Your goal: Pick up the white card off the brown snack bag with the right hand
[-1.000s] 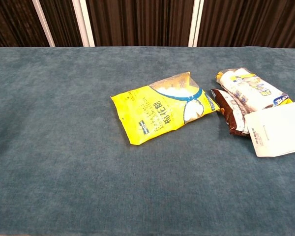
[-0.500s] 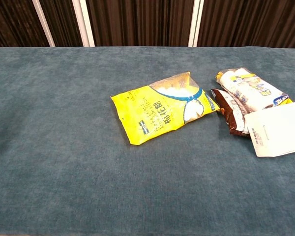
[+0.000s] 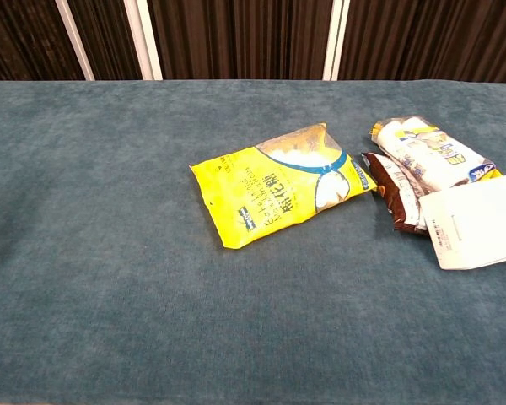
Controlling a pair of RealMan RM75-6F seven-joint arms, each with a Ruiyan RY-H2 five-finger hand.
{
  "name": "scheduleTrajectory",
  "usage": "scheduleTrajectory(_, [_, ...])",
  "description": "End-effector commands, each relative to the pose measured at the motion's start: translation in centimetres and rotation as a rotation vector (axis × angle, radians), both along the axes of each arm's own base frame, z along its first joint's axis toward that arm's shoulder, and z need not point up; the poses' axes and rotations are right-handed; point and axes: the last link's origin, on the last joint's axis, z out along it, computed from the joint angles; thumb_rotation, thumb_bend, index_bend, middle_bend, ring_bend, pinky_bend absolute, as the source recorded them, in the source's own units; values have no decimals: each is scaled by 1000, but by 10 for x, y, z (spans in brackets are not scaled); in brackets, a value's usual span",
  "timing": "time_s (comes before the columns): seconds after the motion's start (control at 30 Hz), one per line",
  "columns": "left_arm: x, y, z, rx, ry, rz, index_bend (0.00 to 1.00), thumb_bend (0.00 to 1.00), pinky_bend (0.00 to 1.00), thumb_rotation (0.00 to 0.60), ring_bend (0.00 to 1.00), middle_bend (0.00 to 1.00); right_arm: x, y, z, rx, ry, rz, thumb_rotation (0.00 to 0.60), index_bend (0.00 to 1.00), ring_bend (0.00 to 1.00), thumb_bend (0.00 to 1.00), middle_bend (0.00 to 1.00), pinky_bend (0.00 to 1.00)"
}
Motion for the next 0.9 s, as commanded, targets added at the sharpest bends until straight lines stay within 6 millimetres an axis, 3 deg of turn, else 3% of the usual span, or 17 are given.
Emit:
scheduleTrajectory(0.03, [0,0,0,-6,3,0,11,469,11,600,30,0,4,-6,-13,16,14,16,600,0,0,139,12,157])
scheduleTrajectory(0.37, [0,1,-1,-16,5,12,11,469,11,600,30,0,12,-14,-57,94,55,71,600,0,0,139,11,157])
scheduleTrajectory(0.9, [0,1,-1,-22,13,32,11,469,11,600,30,0,12,-29,-80,67,113,99,600,0,0,138,9,158])
